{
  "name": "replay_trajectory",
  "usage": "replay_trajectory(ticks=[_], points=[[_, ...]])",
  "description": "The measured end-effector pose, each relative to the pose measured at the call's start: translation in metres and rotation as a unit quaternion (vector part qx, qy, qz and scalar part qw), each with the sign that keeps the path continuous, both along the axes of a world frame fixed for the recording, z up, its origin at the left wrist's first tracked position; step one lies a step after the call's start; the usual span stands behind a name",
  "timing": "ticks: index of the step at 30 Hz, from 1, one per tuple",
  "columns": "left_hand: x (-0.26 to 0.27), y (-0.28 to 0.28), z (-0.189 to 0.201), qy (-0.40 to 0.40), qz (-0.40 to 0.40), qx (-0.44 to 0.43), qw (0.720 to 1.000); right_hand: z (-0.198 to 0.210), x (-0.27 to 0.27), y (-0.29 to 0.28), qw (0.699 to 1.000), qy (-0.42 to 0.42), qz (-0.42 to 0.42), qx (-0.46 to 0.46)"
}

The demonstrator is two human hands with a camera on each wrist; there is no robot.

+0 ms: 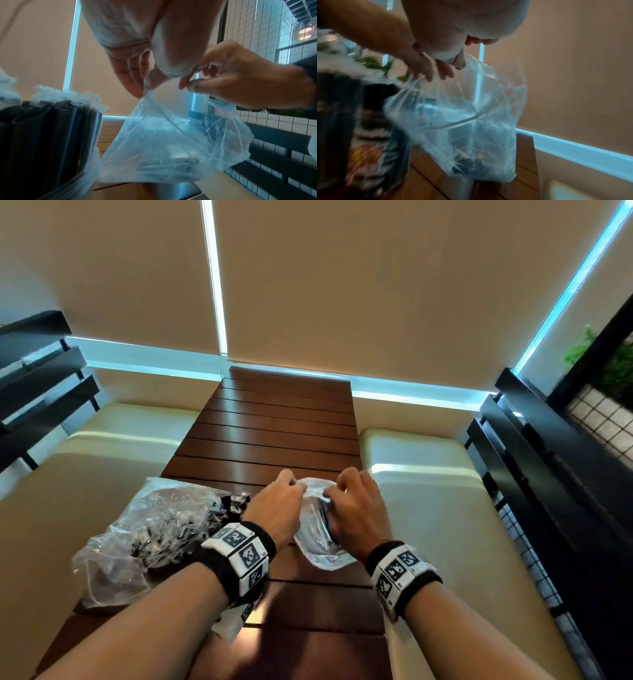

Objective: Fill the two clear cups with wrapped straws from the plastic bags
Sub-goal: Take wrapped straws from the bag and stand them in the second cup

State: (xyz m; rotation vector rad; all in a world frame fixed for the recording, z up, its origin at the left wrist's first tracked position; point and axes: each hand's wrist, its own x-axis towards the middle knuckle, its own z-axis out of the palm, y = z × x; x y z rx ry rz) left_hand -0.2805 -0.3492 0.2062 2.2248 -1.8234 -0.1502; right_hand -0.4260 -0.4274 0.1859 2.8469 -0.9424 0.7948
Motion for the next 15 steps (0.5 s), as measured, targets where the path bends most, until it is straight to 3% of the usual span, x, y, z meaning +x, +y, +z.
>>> replay_trajectory(ticks=[4,8,12,15], points=[[-0.010,0.001,0.007,0.025,-0.024,-0.004,0.999,-0.010,0.008,0.025,0.982,0.149,0.066,0.093],[-0.024,0.014,0.014,0.003,-0.063,-0.001,0.998,-0.026,0.016,0.015,0.958,0.262,-0.015,0.120],[-0.027,0.025,0.020,-0.017,-0.086,0.001,0.996,-0.041,0.022,0.017,0.935,0.270,-0.115,0.197],[-0.023,0.032,0.025,-0.024,-0.091,-0.022,0.995,-0.037,0.008,0.019,0.891,0.293,-0.154,0.311]])
